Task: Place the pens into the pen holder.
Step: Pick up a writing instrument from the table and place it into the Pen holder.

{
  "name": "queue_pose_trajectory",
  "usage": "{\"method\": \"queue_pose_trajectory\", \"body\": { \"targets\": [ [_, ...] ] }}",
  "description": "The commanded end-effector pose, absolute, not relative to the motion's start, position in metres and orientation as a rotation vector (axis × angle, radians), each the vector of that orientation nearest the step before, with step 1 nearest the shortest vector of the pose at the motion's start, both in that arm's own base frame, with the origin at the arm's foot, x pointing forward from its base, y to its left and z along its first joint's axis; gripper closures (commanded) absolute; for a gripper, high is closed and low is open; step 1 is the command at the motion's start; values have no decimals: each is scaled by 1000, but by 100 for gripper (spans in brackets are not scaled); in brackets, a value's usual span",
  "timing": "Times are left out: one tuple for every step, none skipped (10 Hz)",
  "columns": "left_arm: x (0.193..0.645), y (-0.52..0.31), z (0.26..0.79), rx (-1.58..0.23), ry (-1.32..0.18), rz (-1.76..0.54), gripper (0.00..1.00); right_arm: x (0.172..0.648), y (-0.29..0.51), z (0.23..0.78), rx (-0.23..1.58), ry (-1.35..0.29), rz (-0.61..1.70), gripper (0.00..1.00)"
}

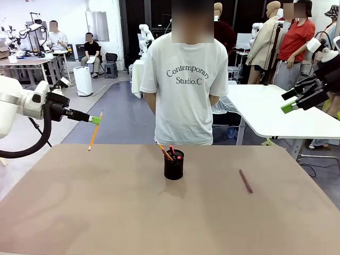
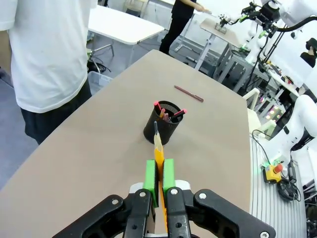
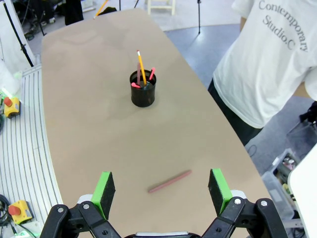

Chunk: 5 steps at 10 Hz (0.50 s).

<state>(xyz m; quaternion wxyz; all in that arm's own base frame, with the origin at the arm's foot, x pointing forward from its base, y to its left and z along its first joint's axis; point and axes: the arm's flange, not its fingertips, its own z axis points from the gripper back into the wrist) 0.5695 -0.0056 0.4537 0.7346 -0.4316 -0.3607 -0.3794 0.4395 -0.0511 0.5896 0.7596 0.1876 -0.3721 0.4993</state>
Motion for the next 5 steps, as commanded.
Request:
{"method": "queue_pose_trajectory", "body": {
  "targets": [
    [572, -6, 460, -958, -788, -821, 100, 440, -50, 591, 416, -828, 1091, 0],
    [570, -6, 454, -949, -793, -834, 100, 440, -50, 591, 416, -828, 1091, 0],
    [574, -18, 463, -959, -879, -946, 100, 440, -50, 591, 416, -828, 1091, 0],
    [579, -34, 474, -986, -960, -1046, 100, 440, -50, 591, 416, -828, 1091, 0],
    [583, -50, 484, -1037, -1031, -1134, 100, 440, -50, 591, 416, -828, 1091, 0]
  ]
}}
